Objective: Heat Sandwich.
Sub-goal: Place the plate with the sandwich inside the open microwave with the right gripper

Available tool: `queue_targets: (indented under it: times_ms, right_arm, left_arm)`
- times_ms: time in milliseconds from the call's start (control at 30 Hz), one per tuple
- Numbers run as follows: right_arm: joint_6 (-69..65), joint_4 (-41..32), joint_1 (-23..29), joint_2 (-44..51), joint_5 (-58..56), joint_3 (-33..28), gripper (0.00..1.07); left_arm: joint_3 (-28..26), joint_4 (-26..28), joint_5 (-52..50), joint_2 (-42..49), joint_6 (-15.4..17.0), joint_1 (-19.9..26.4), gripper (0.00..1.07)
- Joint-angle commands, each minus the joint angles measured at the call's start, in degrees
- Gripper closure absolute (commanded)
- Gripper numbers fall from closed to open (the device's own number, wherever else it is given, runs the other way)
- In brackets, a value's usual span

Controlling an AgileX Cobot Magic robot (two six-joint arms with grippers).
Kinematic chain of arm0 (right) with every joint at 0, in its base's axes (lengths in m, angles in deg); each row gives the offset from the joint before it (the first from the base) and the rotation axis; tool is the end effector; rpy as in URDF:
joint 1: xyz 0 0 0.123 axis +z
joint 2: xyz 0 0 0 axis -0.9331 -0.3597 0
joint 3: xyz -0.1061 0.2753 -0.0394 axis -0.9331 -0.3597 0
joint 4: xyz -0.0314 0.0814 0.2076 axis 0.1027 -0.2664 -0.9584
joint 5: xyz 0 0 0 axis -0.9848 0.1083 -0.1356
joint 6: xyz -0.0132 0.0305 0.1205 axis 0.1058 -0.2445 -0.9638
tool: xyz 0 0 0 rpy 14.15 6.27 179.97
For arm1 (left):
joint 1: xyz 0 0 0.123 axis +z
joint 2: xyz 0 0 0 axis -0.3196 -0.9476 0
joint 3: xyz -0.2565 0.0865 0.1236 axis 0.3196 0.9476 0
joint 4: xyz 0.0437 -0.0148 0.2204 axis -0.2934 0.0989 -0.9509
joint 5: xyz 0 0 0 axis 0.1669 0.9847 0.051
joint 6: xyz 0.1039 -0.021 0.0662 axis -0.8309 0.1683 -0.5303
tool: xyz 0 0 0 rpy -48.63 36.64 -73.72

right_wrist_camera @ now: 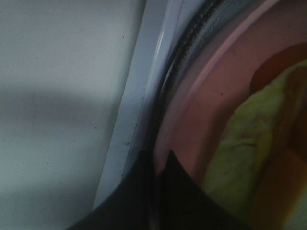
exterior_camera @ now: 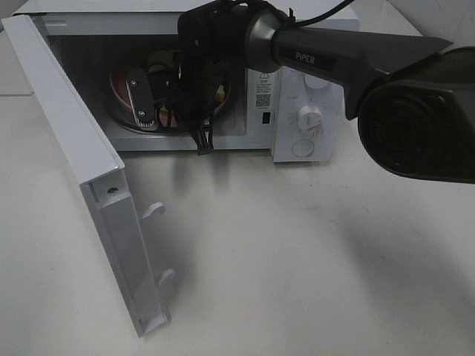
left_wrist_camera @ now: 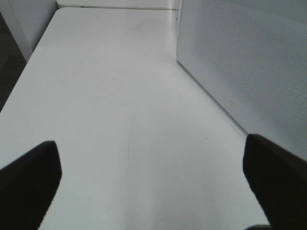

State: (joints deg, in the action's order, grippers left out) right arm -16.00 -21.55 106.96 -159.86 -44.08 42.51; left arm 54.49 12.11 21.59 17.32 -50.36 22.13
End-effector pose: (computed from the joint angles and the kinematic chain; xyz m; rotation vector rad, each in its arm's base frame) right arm 0.4456 0.3353 0.1405 -2.0983 1.4974 -0.3373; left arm -0.0136 -0.0059 0.2516 -0.0295 2.0394 0.0014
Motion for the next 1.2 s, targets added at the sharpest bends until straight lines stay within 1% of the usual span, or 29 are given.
queue_targets:
  times_ms: [33, 133, 200, 233, 267, 300, 367, 400, 433, 467, 533, 567, 600, 633, 667, 700, 767, 1200]
  right_arm:
    - [-0.80, -0.34, 0.00, 0.06, 0.46, 0.57, 1.04]
    - [-1.66, -0.34, 0.00, 0.06, 0.40, 0.57, 1.02]
    - [-3.67, -0.34, 0.00, 0.06, 0.23, 0.57, 0.97]
    - [-3.67, -0.34, 0.00, 0.06, 0.23, 0.57, 0.97]
    - [-4.30, -0.34, 0.00, 0.06, 0.23, 0.57, 0.94]
    - [-6.07, -0.34, 0.00, 0.06, 0.40, 0.57, 0.86]
    - [-7.45, -0.29, 0.00, 0.06, 0.40, 0.57, 0.76]
    - [-7.45, -0.29, 0.00, 0.06, 0.40, 0.57, 0.76]
    - [-8.14, -0.29, 0.00, 0.06, 0.40, 0.57, 0.69]
    - [-9.17, -0.29, 0.00, 0.06, 0.40, 0.57, 0.57]
    - [-9.91, -0.34, 0.00, 0.06, 0.40, 0.57, 0.46]
    - [-9.91, -0.34, 0.00, 0.06, 0.40, 0.57, 0.46]
    - [-10.43, -0.34, 0.00, 0.17, 0.40, 0.57, 0.40]
    - [-11.34, -0.57, 0.00, 0.23, 0.40, 0.52, 0.32]
    - [-11.86, -0.74, 0.00, 0.34, 0.40, 0.52, 0.29]
    - [-12.26, -1.09, 0.00, 0.52, 0.40, 0.46, 0.27]
    - [-12.38, -1.26, 0.00, 0.74, 0.40, 0.29, 0.27]
    - [-12.38, -1.20, 0.00, 3.72, 2.81, -4.70, 0.31]
  left_arm:
    - [0.00, 0.29, -0.57, 1.09, 0.06, 0.34, 0.09]
    - [0.00, 0.29, -0.57, 1.09, 0.06, 0.34, 0.09]
    - [0.00, 0.29, -0.57, 1.09, 0.06, 0.34, 0.09]
    - [0.00, 0.29, -0.57, 1.09, 0.06, 0.34, 0.09]
    - [0.00, 0.29, -0.57, 1.09, 0.06, 0.34, 0.09]
    - [0.00, 0.29, -0.57, 1.09, 0.06, 0.34, 0.09]
    - [0.00, 0.29, -0.57, 1.09, 0.06, 0.34, 0.09]
    - [0.00, 0.29, -0.57, 1.09, 0.06, 0.34, 0.09]
    - [0.00, 0.29, -0.57, 1.09, 0.06, 0.34, 0.09]
    - [0.00, 0.29, -0.57, 1.09, 0.06, 0.34, 0.09]
    - [0.00, 0.29, -0.57, 1.09, 0.06, 0.34, 0.09]
    - [0.00, 0.29, -0.57, 1.09, 0.06, 0.34, 0.09]
    - [0.00, 0.29, -0.57, 1.09, 0.06, 0.34, 0.09]
    - [0.00, 0.29, -0.57, 1.09, 0.06, 0.34, 0.09]
    - [0.00, 0.29, -0.57, 1.09, 0.06, 0.34, 0.09]
    - [0.00, 0.29, -0.57, 1.09, 0.06, 0.34, 0.09]
    - [0.00, 0.29, -0.57, 1.09, 0.06, 0.34, 0.09]
    - [0.00, 0.29, -0.57, 1.09, 0.06, 0.34, 0.09]
